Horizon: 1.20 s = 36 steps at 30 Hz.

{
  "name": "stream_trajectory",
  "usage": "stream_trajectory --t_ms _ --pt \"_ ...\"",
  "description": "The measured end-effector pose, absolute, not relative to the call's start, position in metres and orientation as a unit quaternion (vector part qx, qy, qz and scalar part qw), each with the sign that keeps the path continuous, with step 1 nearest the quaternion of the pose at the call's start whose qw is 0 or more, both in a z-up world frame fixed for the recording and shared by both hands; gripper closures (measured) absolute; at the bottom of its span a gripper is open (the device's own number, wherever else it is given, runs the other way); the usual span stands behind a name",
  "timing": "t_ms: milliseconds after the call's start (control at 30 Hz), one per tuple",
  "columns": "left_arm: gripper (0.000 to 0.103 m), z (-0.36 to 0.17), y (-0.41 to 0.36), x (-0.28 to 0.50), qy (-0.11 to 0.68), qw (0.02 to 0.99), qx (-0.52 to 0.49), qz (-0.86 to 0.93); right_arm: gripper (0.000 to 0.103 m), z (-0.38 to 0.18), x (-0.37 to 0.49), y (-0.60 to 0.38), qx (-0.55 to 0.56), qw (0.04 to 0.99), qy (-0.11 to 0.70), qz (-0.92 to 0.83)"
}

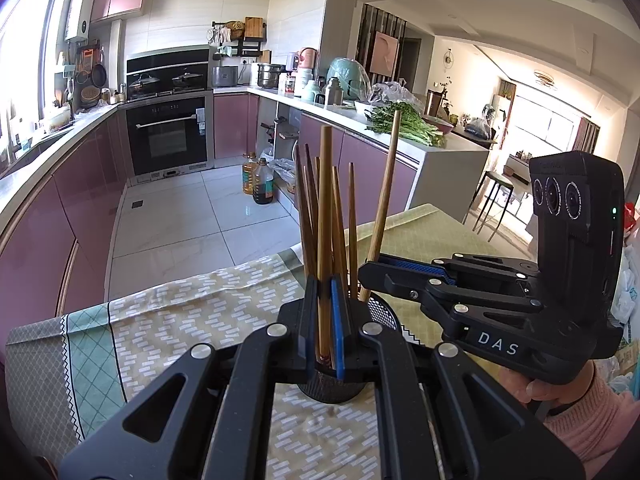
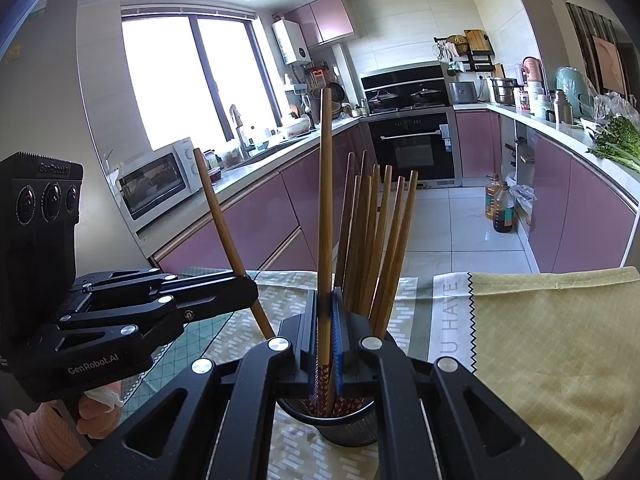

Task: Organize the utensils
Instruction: 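Lower the left gripper's chopstick into the cup while the right gripper lowers its own, then open the left gripper to release its chopstick while the right gripper releases its own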

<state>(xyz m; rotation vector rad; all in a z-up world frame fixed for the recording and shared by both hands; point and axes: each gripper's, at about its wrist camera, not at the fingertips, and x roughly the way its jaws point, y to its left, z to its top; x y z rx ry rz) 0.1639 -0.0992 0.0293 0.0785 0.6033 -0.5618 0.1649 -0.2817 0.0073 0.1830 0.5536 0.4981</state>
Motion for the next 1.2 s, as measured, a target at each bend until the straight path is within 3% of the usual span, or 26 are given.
stream_trajectory --t_ms 1200 --pt "0.095 0.014 -0.105 0.182 0.311 0.912 0.041 -0.265 0.097 -0.005 0.175 -0.284 0.101 0.924 0.287 0.233"
